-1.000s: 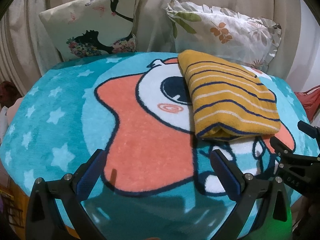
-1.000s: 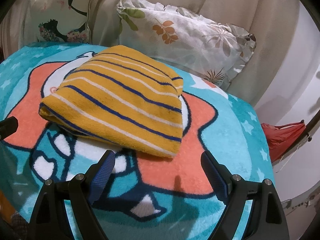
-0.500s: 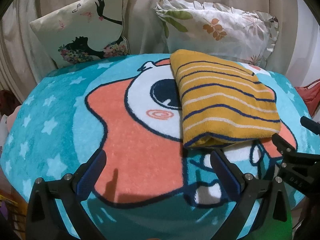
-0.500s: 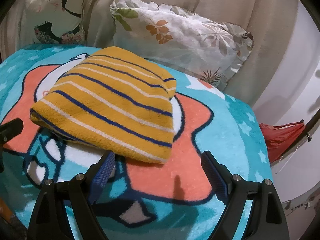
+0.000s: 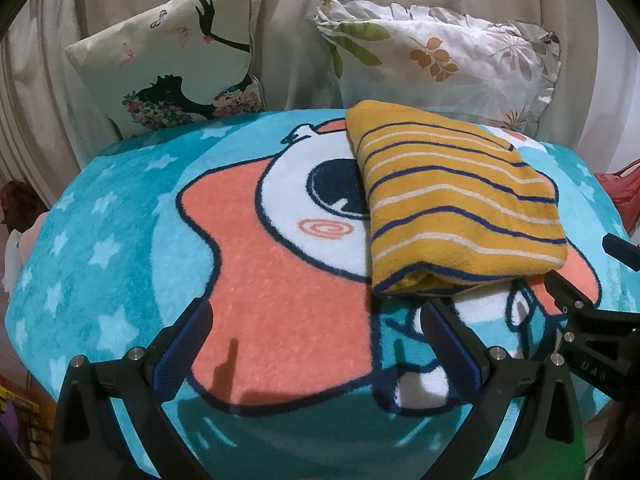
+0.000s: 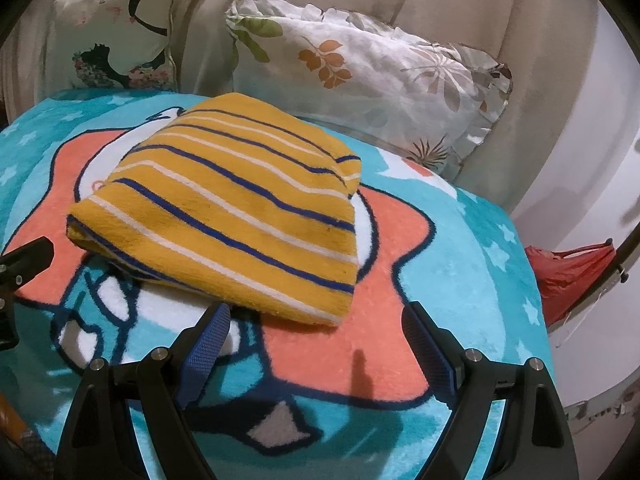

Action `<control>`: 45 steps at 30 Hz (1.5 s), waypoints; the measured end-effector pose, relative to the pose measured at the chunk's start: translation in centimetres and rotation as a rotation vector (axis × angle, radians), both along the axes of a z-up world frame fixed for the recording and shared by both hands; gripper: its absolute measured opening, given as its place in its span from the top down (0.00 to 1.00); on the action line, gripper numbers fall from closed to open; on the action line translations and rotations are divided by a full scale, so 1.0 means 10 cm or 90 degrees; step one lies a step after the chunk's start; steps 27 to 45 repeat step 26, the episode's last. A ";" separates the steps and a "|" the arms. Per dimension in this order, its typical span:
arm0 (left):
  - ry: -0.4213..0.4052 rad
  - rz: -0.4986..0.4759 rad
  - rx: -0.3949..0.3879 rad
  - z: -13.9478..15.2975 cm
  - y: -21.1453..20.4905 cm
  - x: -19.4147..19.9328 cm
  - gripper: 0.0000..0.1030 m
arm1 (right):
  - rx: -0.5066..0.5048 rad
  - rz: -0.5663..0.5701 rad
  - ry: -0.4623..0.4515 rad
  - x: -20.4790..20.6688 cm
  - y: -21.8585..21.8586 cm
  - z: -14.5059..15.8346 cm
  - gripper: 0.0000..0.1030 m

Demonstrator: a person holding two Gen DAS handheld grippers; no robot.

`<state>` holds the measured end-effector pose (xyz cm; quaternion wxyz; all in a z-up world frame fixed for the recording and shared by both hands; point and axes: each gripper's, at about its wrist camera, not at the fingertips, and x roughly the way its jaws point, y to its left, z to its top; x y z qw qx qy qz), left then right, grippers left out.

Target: Fold small clothes

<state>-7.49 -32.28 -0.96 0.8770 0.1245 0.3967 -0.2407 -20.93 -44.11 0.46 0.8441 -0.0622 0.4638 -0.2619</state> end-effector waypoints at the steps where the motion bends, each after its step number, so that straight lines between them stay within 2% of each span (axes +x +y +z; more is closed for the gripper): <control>1: 0.000 0.000 0.000 0.00 0.00 0.00 0.00 | 0.000 0.001 0.000 0.01 0.01 0.00 0.12; 45: -0.008 -0.002 -0.006 -0.03 0.03 -0.03 0.00 | 0.000 0.006 -0.003 0.06 0.08 -0.01 0.12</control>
